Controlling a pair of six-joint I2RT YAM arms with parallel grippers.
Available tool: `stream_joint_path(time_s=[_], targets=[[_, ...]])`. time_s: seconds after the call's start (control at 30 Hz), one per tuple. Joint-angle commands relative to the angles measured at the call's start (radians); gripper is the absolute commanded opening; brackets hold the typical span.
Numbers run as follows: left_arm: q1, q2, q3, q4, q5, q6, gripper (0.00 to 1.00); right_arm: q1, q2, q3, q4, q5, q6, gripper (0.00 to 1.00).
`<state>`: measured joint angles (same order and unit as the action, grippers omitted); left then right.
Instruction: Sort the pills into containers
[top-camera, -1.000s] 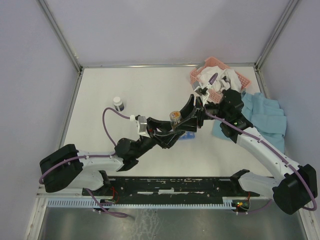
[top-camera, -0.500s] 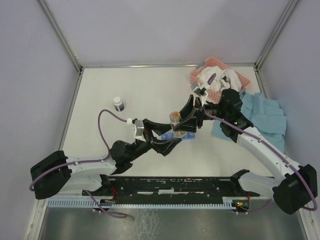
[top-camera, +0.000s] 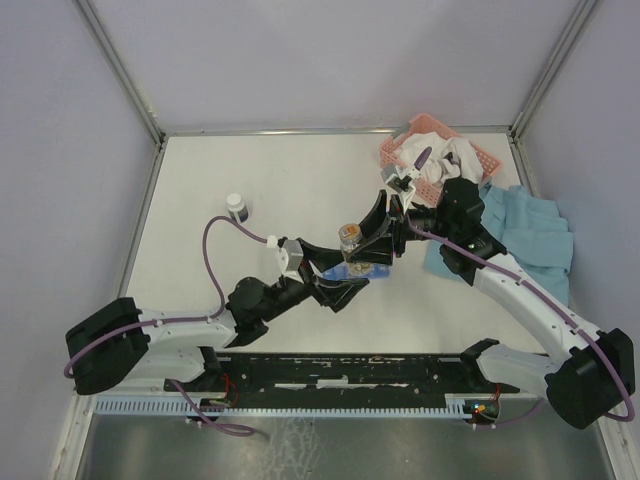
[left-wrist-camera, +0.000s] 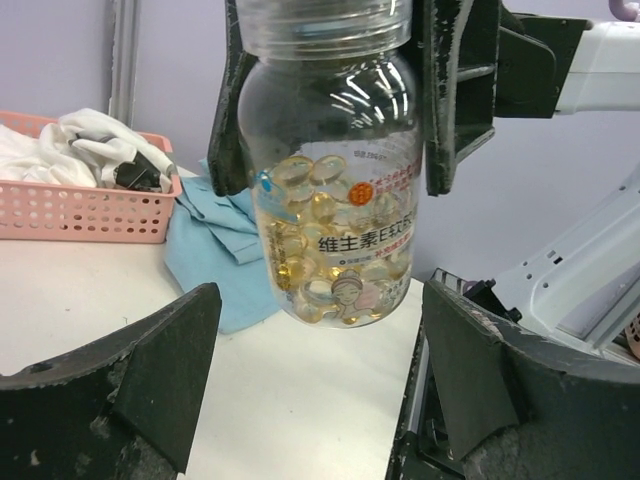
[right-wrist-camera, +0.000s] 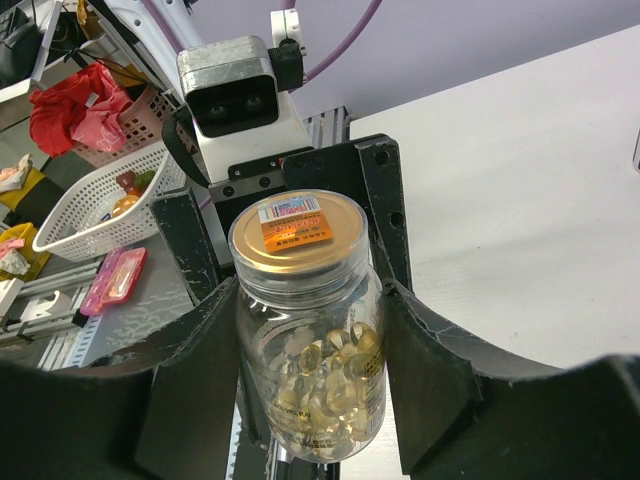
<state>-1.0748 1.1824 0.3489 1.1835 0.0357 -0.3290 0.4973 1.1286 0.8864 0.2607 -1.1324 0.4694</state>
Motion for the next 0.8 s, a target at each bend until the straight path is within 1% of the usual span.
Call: stream_joint_path(time_s=[0.0,0.27,0.4,0.5,0.63,0.7,0.73,0.77], targets=[[-0.005,0.012,0.045,0.074,-0.039,-0.028,0.86,0.001,-0.006,0.043,0.037,-0.01,-0.008,0.28],[-0.004,0.009,0.054,0.107,-0.019,-0.07,0.86,0.004,-0.003,0.046,0.036,-0.016,-0.012,0.29],[-0.004,0.022,0.06,0.12,-0.021,-0.084,0.83,0.005,0.0,0.045,0.035,-0.019,-0.013,0.29],[-0.004,0.033,0.064,0.125,-0.02,-0.09,0.71,0.006,0.003,0.045,0.034,-0.02,-0.016,0.29],[-0.002,0.043,0.067,0.125,-0.015,-0.091,0.47,0.009,0.005,0.045,0.029,-0.025,-0.018,0.29],[-0.003,0.042,0.068,0.125,-0.016,-0.094,0.31,0.012,0.007,0.047,0.027,-0.026,-0.021,0.3],[-0.002,0.042,0.067,0.124,-0.015,-0.096,0.27,0.013,0.009,0.048,0.026,-0.025,-0.022,0.31],[-0.002,0.04,0.067,0.127,-0.013,-0.098,0.25,0.013,0.009,0.048,0.022,-0.026,-0.024,0.36]])
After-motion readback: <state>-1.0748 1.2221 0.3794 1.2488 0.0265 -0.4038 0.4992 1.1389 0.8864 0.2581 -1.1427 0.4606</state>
